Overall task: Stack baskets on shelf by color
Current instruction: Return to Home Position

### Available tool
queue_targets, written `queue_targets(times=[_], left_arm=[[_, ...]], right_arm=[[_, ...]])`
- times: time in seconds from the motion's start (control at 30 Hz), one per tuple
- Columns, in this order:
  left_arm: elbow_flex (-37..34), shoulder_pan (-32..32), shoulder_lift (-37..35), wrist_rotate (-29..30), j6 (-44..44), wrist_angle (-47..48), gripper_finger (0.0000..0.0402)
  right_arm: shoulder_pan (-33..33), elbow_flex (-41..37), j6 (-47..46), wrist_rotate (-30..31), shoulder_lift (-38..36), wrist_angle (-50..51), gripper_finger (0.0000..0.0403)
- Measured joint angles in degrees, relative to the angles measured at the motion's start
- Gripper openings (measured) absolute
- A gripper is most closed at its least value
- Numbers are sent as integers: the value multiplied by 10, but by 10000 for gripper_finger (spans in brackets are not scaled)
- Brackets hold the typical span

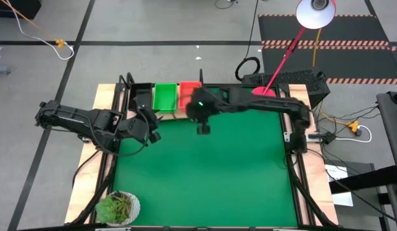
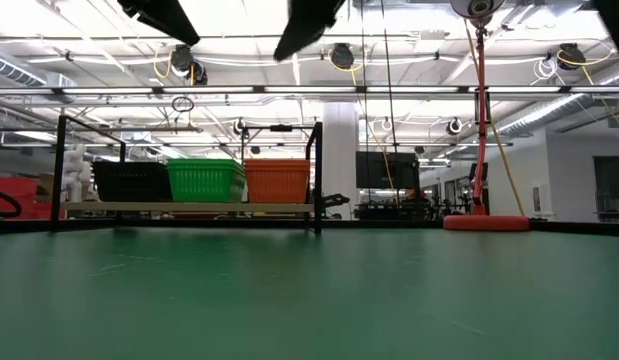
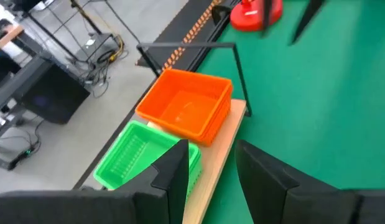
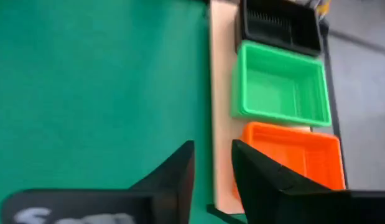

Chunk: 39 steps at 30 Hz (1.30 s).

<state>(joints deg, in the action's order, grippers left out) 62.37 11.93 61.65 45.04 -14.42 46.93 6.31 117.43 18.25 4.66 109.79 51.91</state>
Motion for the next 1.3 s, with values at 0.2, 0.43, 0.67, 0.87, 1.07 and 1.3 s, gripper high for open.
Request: queue_targets(times=[0.2, 0.43, 0.67, 0.87, 1.07, 1.3], left_arm=[[-30, 10, 0, -41, 82, -131, 119], [-145, 10, -35, -154, 226, -391, 36], [-283, 10, -82, -197, 218, -547, 11], [-398, 46, -103, -197, 153, -662, 5], [-487, 92, -103, -180, 127, -781, 3], [-529, 113, -103, -180, 116, -813, 3]], right_arm=[[-67, -231, -29, 30, -164, -175, 22], [-141, -577, -58, 30, -378, -474, 13], [-171, -846, -81, 42, -532, -669, 2], [-169, -999, -74, 43, -599, -804, 1], [-167, -1083, -66, 39, -630, -874, 1], [-167, -1123, -70, 13, -660, -877, 0]])
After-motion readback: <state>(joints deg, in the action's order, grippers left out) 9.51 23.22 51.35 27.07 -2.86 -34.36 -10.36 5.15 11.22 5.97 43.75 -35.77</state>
